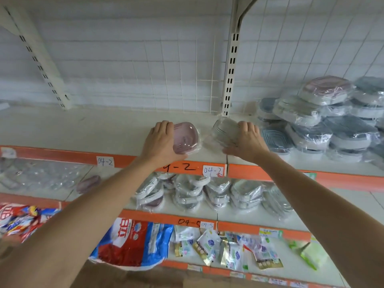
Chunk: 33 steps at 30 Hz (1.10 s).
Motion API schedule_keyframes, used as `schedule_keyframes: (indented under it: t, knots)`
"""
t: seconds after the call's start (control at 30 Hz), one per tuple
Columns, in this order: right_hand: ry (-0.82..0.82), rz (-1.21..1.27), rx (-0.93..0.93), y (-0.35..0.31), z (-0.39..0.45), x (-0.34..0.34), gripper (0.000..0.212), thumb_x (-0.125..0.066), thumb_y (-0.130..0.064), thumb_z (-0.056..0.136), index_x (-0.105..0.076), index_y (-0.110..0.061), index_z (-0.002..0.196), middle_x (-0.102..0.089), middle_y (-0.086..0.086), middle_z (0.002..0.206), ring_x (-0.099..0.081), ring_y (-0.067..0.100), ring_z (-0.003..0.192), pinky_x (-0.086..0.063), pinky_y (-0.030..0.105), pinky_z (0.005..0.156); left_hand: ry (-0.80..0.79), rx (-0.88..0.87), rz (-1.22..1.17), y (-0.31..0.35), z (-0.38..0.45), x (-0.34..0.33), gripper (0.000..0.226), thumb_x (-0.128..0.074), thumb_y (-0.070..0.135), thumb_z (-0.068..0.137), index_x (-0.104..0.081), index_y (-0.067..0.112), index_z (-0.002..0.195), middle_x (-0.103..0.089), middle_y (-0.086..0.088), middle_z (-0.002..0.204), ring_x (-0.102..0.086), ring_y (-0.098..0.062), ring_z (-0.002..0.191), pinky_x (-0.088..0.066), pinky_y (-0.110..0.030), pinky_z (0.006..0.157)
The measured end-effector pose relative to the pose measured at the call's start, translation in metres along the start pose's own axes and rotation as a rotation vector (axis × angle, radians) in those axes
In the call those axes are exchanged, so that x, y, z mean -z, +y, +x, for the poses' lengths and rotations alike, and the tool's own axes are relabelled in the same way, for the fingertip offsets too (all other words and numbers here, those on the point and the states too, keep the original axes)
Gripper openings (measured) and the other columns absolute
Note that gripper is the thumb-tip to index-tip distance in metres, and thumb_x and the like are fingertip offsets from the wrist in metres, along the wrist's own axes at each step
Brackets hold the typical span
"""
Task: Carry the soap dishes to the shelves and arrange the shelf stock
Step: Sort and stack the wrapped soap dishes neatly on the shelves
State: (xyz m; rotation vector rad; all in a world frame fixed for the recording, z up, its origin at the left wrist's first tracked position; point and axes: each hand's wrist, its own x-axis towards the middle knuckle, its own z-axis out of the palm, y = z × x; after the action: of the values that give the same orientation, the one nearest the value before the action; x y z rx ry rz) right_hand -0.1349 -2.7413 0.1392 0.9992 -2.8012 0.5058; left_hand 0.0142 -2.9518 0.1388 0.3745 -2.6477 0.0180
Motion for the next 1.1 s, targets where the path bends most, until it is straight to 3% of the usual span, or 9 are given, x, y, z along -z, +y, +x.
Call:
schedule_keyframes:
  t: [0.43, 0.57, 0.77, 0.9, 1.1]
  knots:
    - [-0.028, -0.091, -0.183, -0.004, -0.155, 0.003, 0.093, -0.076, -0.051, 0.069, -0.030, -0.004, 0.136, -0.038, 0.012, 0.133, -0.034, 0.030, 0.123, -0.033, 0.039, 0.102, -0.214, -0.179, -0.102, 0.044, -0.081, -0.017, 0.095, -0.076, 0.066, 0.060, -0.044, 0.004, 0.125, -0.049, -0.009, 0.122, -0.045, -0.026, 0.111, -0.038, -0.033, 0.095]
    - [-0.109, -0.113, -0.252, 0.016, -0.203, 0.001, 0.094, -0.076, -0.048, 0.071, -0.027, -0.003, 0.138, -0.037, 0.014, 0.136, -0.034, 0.031, 0.125, -0.031, 0.038, 0.102, -0.400, -0.279, -0.033, 0.080, -0.101, -0.025, 0.100, -0.069, 0.071, 0.066, -0.035, 0.006, 0.134, -0.041, -0.007, 0.134, -0.040, -0.023, 0.122, -0.034, -0.032, 0.104]
    - [-0.153, -0.075, -0.330, 0.063, -0.245, 0.003, 0.094, -0.076, -0.053, 0.070, -0.029, -0.004, 0.135, -0.037, 0.012, 0.134, -0.034, 0.030, 0.125, -0.033, 0.038, 0.103, -0.607, -0.278, -0.087, 0.133, -0.117, -0.043, 0.104, -0.071, 0.068, 0.067, -0.031, 0.003, 0.139, -0.038, -0.009, 0.140, -0.038, -0.024, 0.127, -0.036, -0.035, 0.105]
    - [-0.171, -0.062, -0.351, 0.105, -0.268, 0.002, 0.097, -0.073, -0.055, 0.072, -0.024, -0.004, 0.139, -0.035, 0.012, 0.137, -0.032, 0.030, 0.128, -0.033, 0.040, 0.105, -0.654, -0.268, -0.081, 0.178, -0.122, -0.054, 0.104, -0.071, 0.066, 0.069, -0.030, 0.002, 0.139, -0.038, -0.011, 0.141, -0.038, -0.025, 0.127, -0.036, -0.035, 0.102]
    - [-0.220, -0.028, -0.390, 0.210, -0.307, -0.002, 0.090, -0.076, -0.051, 0.069, -0.032, -0.006, 0.133, -0.039, 0.012, 0.132, -0.036, 0.031, 0.123, -0.036, 0.039, 0.098, -0.678, -0.226, -0.070, 0.274, -0.117, -0.079, 0.095, -0.073, 0.065, 0.067, -0.037, 0.006, 0.132, -0.042, -0.007, 0.136, -0.041, -0.023, 0.125, -0.038, -0.032, 0.097]
